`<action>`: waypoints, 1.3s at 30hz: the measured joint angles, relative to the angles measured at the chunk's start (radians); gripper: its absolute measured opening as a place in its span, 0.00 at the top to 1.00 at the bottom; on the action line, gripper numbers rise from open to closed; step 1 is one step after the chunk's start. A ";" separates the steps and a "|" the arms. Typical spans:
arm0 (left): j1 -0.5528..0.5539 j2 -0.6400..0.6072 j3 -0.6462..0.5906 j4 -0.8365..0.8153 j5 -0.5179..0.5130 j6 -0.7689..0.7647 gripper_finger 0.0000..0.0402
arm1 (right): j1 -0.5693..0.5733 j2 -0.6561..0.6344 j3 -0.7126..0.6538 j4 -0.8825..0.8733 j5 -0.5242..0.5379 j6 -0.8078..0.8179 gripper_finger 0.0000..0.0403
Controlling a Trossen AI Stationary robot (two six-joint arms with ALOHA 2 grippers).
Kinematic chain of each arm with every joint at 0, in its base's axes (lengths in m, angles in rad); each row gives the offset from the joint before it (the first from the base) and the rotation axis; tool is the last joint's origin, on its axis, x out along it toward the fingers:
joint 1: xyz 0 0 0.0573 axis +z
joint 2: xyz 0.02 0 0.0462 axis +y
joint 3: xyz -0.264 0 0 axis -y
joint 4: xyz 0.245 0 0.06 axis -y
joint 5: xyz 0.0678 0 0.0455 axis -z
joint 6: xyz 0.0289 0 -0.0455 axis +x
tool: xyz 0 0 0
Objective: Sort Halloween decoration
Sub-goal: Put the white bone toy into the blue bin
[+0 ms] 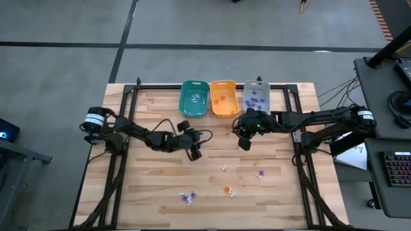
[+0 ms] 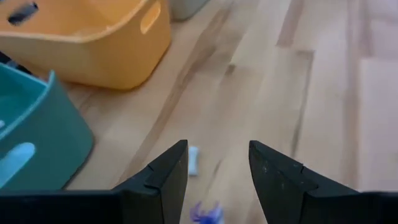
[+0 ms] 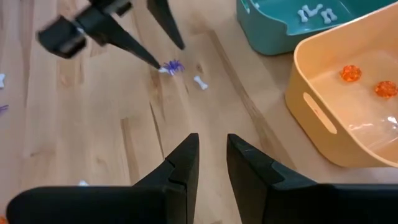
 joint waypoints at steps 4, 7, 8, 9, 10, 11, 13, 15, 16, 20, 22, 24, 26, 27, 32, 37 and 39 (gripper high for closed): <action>0.045 0.039 0.000 0.018 0.043 0.025 0.62 | 0.000 0.000 0.000 0.000 0.000 0.008 0.82; 0.063 0.072 0.000 0.059 0.063 0.042 0.62 | 0.000 0.000 0.000 0.000 0.001 0.008 0.82; 0.065 0.081 0.000 0.071 0.064 0.045 0.62 | 0.000 0.000 0.000 0.000 0.001 0.008 0.82; 0.067 0.089 0.000 0.088 0.065 0.049 0.62 | 0.000 0.000 0.000 0.000 0.001 0.008 0.82; 0.069 0.098 0.000 0.107 0.065 0.050 0.62 | 0.000 0.000 0.000 0.000 0.001 0.008 0.82; 0.071 0.104 0.000 0.121 0.065 0.051 0.62 | 0.000 0.000 0.000 0.000 0.001 0.008 0.82; 0.077 0.114 0.000 0.125 0.065 0.052 0.62 | 0.000 0.000 -0.001 0.000 0.001 0.008 0.82; 0.084 0.123 0.000 0.126 0.065 0.053 0.62 | 0.000 0.001 -0.003 0.000 0.001 0.008 0.82; 0.087 0.127 0.000 0.129 0.065 0.057 0.62 | 0.000 0.001 -0.004 0.000 0.001 0.008 0.82; 0.098 0.157 0.000 0.160 0.065 0.103 0.62 | 0.000 0.001 -0.008 0.000 0.001 0.008 0.82; 0.102 0.164 0.000 0.162 0.065 0.113 0.62 | 0.000 0.001 -0.008 0.000 0.001 0.007 0.82; 0.104 0.168 0.000 0.166 0.065 0.118 0.62 | 0.000 0.001 -0.008 0.000 0.002 0.007 0.82; 0.104 0.174 0.000 0.165 0.065 0.125 0.62 | 0.000 0.001 -0.009 0.000 0.002 0.007 0.82; 0.105 0.178 0.000 0.166 0.065 0.128 0.62 | 0.000 0.001 -0.009 0.000 0.002 0.007 0.82; 0.111 0.206 0.000 0.179 0.095 0.127 0.62 | 0.000 0.001 -0.009 0.000 0.002 0.007 0.82; 0.111 0.226 0.001 0.210 0.104 0.127 0.63 | 0.000 0.002 -0.009 0.000 0.002 0.007 0.82; 0.111 0.226 0.001 0.210 0.107 0.127 0.66 | 0.000 0.002 -0.009 0.000 0.002 0.007 0.82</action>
